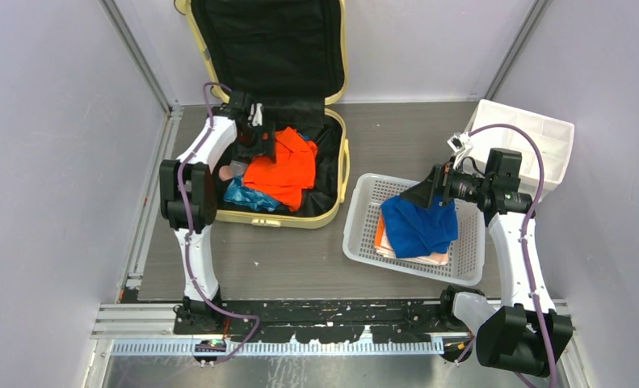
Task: Open, take out, and arrange the luggage
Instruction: Pick up the clothes from the luggage.
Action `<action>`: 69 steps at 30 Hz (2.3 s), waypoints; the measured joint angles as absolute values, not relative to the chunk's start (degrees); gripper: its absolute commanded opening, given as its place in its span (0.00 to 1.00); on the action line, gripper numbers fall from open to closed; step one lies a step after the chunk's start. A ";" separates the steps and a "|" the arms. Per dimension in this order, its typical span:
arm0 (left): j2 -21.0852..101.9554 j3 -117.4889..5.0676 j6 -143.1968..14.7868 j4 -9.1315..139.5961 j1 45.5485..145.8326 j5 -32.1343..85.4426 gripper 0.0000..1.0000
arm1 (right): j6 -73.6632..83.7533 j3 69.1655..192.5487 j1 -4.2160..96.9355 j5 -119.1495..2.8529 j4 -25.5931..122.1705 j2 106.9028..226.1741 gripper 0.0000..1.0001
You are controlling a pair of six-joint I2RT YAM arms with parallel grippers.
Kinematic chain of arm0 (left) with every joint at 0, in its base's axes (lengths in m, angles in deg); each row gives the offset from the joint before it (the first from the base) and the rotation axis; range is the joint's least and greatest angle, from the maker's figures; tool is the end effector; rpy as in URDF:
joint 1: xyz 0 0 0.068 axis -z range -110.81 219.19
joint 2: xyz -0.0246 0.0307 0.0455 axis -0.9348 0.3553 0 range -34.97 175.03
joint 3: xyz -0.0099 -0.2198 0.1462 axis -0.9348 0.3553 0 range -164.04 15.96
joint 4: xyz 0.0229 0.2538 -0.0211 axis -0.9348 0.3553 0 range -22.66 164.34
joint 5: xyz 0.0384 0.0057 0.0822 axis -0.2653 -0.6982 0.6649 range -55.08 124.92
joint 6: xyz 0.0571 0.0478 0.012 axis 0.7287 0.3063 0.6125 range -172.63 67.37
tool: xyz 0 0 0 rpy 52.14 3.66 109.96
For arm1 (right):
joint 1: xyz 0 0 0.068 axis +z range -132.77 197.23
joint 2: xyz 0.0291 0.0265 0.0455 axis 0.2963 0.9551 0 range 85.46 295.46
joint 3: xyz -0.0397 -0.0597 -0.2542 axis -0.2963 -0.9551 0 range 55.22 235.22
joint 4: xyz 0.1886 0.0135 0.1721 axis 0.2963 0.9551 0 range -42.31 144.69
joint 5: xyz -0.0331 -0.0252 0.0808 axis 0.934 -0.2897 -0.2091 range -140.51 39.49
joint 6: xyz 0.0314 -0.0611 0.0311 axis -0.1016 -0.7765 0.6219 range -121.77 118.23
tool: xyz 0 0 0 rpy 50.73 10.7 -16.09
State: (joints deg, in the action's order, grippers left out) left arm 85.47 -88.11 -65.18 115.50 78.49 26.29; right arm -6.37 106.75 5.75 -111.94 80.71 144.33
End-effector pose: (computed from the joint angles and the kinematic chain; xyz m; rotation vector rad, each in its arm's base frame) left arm 0.4466 -0.0828 0.2000 -0.0307 2.7163 -0.3174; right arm 0.2191 0.0125 0.2932 -0.4186 1.9824 1.0231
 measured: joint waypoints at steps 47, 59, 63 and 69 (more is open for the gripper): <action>85.14 -83.37 -72.88 109.77 73.16 5.99 0.64 | -7.68 106.75 5.75 -111.17 81.63 144.37 1.00; 87.74 -84.51 -77.55 107.43 72.66 3.78 0.24 | -7.90 106.75 5.75 -110.87 81.87 144.85 0.99; 86.50 -83.48 -78.12 105.62 72.66 3.36 0.20 | -7.90 106.75 5.75 -110.82 82.00 144.85 1.00; 84.23 -82.45 -78.60 103.76 72.66 1.53 0.44 | -7.92 106.75 5.75 -110.80 82.00 144.85 1.00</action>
